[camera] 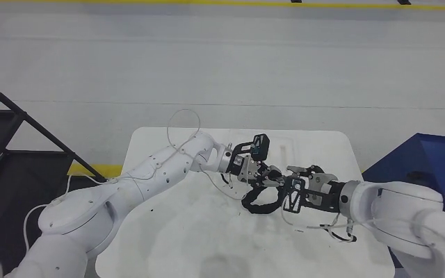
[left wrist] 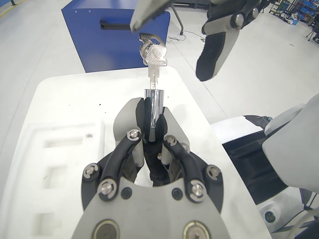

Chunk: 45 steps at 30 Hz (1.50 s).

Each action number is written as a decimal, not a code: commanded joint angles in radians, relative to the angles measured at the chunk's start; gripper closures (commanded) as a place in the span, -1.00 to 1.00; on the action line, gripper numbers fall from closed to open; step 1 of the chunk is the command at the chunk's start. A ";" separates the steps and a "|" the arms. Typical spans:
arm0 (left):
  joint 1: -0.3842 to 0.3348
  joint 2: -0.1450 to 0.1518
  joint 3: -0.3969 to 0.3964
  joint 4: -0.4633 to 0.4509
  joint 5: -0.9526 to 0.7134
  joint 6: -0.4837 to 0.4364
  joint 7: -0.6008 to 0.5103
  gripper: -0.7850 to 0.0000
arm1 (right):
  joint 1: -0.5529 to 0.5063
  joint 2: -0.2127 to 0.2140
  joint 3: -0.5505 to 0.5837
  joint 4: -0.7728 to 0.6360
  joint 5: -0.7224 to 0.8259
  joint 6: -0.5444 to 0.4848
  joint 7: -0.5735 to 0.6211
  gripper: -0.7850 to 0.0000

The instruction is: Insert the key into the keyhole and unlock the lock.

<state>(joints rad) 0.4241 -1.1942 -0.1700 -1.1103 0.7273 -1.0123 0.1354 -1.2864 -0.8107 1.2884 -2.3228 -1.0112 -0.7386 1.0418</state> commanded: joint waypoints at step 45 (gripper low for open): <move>0.000 0.035 0.000 -0.050 0.040 0.000 0.073 1.00 | 0.040 -0.007 0.010 0.125 0.462 0.340 0.025 1.00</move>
<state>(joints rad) 0.4244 -1.1592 -0.1700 -1.1591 0.7613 -1.0123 0.2027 -1.2481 -0.8172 1.2949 -2.2085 -0.5758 -0.4125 1.0688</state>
